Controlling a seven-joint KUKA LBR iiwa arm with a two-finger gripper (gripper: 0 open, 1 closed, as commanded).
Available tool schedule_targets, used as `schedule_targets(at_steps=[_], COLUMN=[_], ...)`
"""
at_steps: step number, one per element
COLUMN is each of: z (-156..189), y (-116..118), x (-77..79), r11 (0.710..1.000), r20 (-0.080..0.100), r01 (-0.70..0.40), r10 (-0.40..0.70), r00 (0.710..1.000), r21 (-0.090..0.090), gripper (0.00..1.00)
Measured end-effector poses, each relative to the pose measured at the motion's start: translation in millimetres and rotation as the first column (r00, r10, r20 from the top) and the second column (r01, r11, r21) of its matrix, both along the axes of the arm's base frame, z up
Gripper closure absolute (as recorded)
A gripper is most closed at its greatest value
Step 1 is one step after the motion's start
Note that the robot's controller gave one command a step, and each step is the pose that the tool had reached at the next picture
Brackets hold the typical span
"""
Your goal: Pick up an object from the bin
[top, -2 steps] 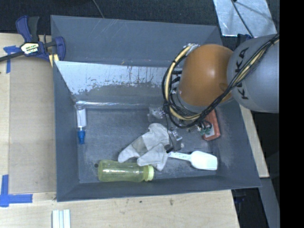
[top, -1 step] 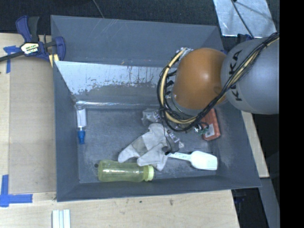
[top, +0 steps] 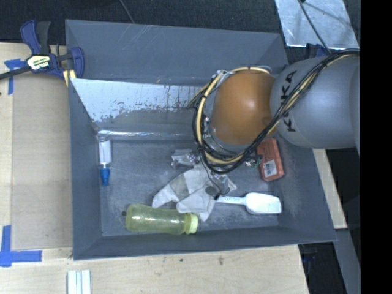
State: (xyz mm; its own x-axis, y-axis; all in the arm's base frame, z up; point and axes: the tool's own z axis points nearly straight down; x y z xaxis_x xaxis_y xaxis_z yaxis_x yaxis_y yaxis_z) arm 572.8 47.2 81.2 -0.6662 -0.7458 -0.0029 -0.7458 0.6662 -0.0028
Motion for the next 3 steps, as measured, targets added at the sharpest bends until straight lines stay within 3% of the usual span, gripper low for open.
schedule_targets(at_steps=[1, 3], z=[-7.0, -4.0], y=[9.8, 9.7], x=[4.0, 3.2], r11=[1.0, 1.0], r20=[0.009, 0.006], r01=[0.006, 0.008], r10=[-0.006, -0.008], r00=[1.0, 1.0], r21=[0.002, 0.002], gripper=[1.0, 1.0])
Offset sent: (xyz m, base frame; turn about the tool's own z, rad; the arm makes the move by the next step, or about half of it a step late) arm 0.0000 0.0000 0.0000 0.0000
